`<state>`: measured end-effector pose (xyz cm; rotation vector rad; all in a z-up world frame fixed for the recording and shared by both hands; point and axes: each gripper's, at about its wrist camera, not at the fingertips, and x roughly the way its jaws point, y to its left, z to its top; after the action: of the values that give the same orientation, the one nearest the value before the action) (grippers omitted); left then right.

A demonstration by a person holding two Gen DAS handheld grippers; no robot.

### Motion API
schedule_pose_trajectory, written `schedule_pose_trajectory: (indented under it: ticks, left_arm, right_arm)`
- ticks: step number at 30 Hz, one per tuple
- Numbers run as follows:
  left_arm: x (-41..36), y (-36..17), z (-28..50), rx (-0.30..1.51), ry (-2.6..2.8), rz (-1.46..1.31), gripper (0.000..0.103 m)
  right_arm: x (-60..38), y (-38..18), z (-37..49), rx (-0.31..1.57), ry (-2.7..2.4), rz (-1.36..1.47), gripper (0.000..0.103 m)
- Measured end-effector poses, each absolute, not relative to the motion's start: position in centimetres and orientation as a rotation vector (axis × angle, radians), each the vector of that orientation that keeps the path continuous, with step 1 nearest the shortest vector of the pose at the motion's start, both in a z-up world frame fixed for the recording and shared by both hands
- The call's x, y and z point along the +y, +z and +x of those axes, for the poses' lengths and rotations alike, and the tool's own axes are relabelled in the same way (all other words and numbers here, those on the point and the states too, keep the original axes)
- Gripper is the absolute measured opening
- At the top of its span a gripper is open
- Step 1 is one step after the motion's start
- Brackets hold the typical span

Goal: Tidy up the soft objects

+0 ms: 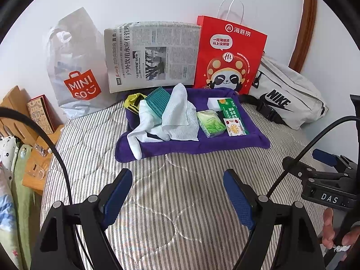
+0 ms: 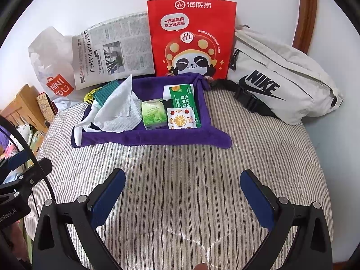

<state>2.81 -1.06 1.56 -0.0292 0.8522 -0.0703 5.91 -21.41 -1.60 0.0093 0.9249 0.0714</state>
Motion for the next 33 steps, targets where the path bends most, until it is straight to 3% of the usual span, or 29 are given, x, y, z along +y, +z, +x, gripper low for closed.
schedule_pose_trajectory:
  ticks: [33]
  left_arm:
    - [-1.15, 1.73, 2.57, 0.856, -0.067, -0.031, 0.082]
  right_arm:
    - [-21.23, -1.45, 5.93, 0.931, 0.078, 0.016, 0.101]
